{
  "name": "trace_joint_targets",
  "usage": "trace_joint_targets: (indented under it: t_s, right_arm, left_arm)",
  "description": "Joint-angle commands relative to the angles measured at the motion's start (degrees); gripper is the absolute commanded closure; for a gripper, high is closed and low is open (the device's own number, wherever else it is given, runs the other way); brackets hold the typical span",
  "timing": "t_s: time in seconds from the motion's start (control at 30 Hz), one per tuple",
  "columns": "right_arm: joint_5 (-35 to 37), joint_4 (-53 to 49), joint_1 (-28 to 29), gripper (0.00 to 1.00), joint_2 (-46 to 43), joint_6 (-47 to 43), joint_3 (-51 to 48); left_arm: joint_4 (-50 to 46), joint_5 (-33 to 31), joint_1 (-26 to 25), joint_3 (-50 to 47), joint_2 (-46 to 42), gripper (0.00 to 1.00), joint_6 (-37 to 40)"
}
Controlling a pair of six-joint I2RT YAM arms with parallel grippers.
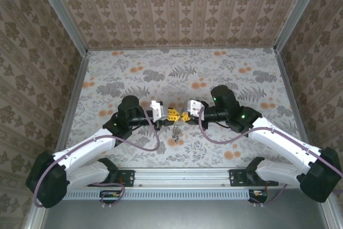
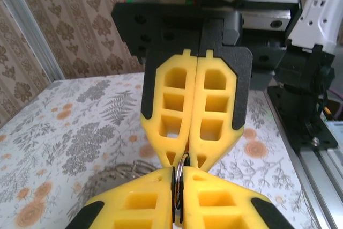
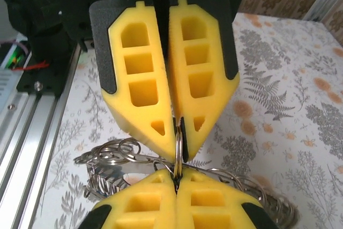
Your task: Put the keys on the keyring
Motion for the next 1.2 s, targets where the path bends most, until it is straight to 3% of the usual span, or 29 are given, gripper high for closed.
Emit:
trace_joint_targets:
  t_s: [0.0, 0.37, 1.17]
  right_arm:
    - [4.08, -8.36, 0.83, 1.00, 0.65, -6.14, 6.12]
    - [10.88, -14.85, 4.74, 1.00, 6.93, -11.92, 13.08]
    - [7.28, -10.38, 5.36, 1.00, 6.85, -9.83, 9.51]
  left_arm:
    - [-14.83, -2.21, -0.13, 3.00, -0.62, 0.88, 6.49]
    - [-15.51, -3.17, -0.15, 5.16, 0.40, 0.82, 3.59]
    - [-7.35, -5.09, -1.36, 6.24, 2.97, 0.83, -0.50]
